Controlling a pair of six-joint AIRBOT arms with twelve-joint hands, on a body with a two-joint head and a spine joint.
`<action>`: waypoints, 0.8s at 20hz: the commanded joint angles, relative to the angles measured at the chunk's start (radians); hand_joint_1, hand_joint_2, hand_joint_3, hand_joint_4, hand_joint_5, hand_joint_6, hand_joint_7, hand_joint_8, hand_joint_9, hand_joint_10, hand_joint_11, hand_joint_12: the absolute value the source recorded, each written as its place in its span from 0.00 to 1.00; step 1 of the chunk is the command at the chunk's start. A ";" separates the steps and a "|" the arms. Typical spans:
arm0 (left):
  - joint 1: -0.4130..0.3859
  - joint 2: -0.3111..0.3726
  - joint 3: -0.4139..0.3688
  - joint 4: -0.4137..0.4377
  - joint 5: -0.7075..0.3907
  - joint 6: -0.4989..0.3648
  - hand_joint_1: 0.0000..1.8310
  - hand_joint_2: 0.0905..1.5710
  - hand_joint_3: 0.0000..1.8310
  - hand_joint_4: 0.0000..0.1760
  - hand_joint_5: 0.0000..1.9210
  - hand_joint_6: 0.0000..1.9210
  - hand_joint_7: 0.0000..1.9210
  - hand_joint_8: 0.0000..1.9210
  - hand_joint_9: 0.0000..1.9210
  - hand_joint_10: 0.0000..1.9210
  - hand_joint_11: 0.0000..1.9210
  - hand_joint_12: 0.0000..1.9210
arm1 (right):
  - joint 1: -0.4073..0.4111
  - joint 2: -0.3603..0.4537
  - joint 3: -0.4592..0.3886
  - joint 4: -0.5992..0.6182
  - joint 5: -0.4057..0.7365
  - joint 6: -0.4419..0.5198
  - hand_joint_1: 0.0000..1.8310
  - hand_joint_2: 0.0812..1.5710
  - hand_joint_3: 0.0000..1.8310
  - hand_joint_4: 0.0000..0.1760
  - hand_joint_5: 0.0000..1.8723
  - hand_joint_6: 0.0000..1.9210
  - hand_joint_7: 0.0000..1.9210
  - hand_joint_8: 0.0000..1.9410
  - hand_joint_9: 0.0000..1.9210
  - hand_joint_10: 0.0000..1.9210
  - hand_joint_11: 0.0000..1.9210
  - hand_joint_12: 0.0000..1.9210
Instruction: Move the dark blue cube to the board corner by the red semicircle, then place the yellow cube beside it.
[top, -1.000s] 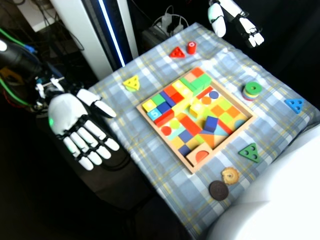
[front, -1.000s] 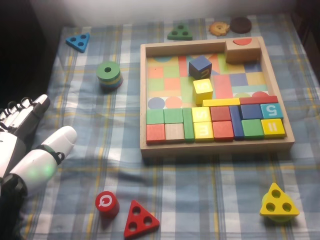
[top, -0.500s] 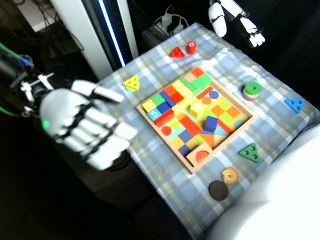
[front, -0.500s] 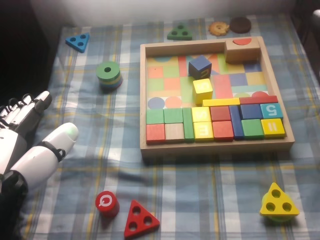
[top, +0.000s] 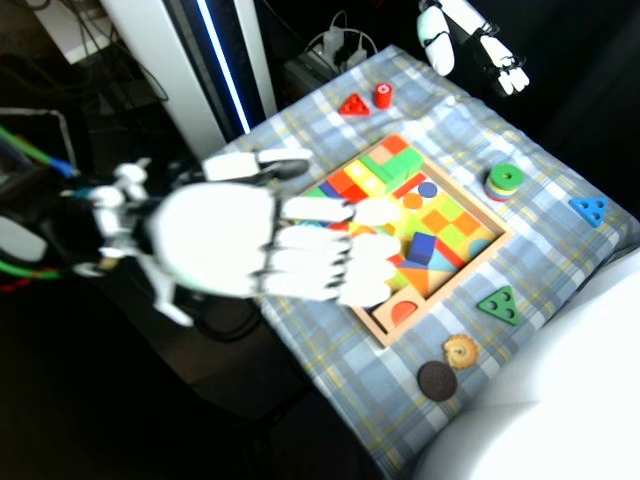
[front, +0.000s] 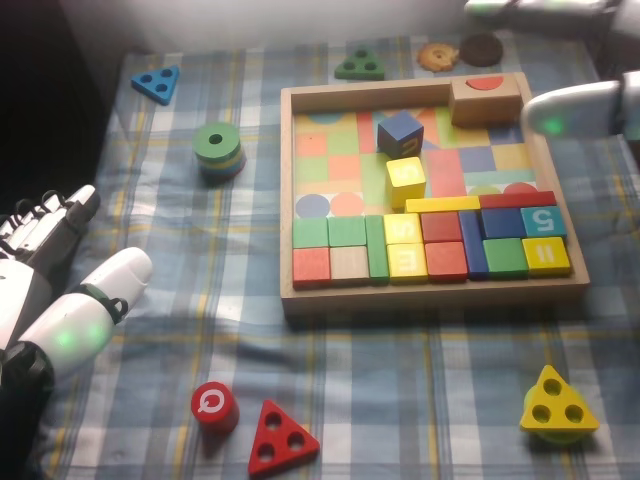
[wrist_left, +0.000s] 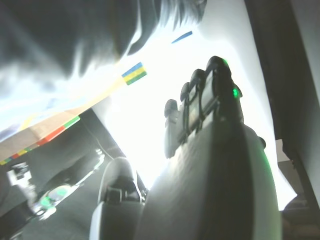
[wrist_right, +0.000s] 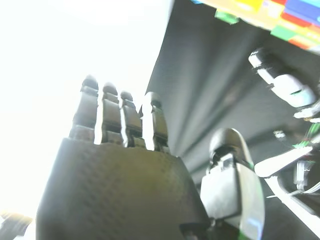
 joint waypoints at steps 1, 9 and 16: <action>-0.007 0.003 0.007 0.044 -0.105 -0.007 0.00 0.76 0.00 0.39 0.12 0.00 0.07 0.00 0.04 0.00 0.00 0.00 | 0.034 -0.012 0.019 -0.005 0.037 0.051 0.00 0.60 0.00 0.40 0.13 0.01 0.00 0.00 0.00 0.00 0.00 0.00; -0.007 0.003 0.008 0.045 -0.099 -0.007 0.00 0.76 0.00 0.34 0.11 0.00 0.06 0.00 0.03 0.00 0.00 0.00 | 0.184 -0.156 0.155 -0.391 -0.068 0.285 0.00 0.56 0.00 0.33 0.13 0.00 0.00 0.00 0.00 0.00 0.00 0.00; -0.007 0.003 0.002 0.044 -0.099 -0.007 0.00 0.75 0.00 0.33 0.11 0.00 0.07 0.00 0.03 0.00 0.00 0.00 | 0.192 -0.193 0.159 -0.470 -0.091 0.293 0.00 0.56 0.00 0.78 0.02 0.01 0.00 0.00 0.00 0.00 0.00 0.00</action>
